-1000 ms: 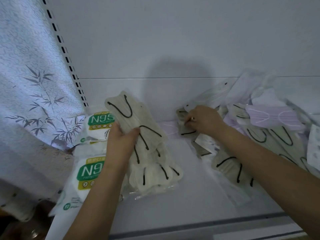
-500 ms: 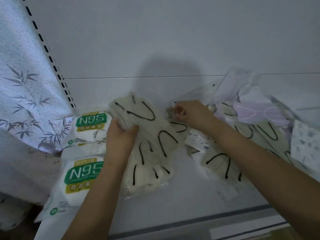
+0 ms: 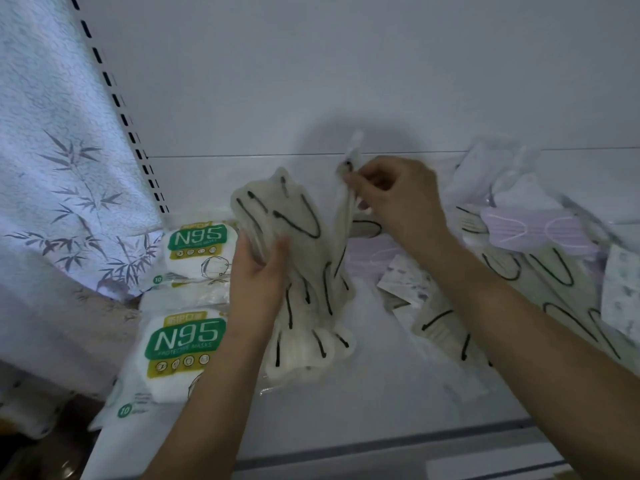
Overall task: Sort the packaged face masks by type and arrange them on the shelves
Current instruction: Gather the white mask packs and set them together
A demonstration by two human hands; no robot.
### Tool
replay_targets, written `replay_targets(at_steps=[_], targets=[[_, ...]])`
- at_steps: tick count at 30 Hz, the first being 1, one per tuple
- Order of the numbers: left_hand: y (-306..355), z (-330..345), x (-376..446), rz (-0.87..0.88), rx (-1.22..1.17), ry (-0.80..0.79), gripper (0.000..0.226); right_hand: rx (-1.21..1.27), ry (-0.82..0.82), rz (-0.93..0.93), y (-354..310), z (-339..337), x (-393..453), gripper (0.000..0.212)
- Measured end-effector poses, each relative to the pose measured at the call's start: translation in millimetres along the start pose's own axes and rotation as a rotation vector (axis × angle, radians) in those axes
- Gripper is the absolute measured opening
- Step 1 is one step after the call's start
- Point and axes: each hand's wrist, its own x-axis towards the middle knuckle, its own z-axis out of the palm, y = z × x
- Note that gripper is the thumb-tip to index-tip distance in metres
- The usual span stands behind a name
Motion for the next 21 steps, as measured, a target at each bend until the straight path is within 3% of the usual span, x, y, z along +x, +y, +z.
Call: replay_targets(at_steps=[3,6,9,13,18,21], targets=[[3.2,12.4,-8.5,0.017,0.049,-0.195,0.028,0.034,-0.135,0.030,-10.0,22.0,-20.5,0.028],[-11.5,10.3,-6.5,-0.025,0.091,-0.145,0.023,0.091,-0.181,0.077,15.1,29.6,-22.1,0.031],[-14.9,-2.8,1.0,-0.137,0.026,-0.008,0.024,-0.499,-0.154,-0.243,65.2,30.1,-2.4,0.007],[-8.1,-17.5,4.4,-0.164,-0.021,0.019,0.021,-1.004,-0.420,-0.441,115.4,37.7,11.0,0.041],[-11.5,-24.3,2.1,-0.202,-0.042,0.036,0.024,-1.063,-0.425,-0.411,127.7,34.1,22.0,0.026],[-12.3,-23.9,3.3,-0.216,-0.032,0.040,0.022,-1.032,-0.298,-0.371,109.3,27.0,34.2,0.016]])
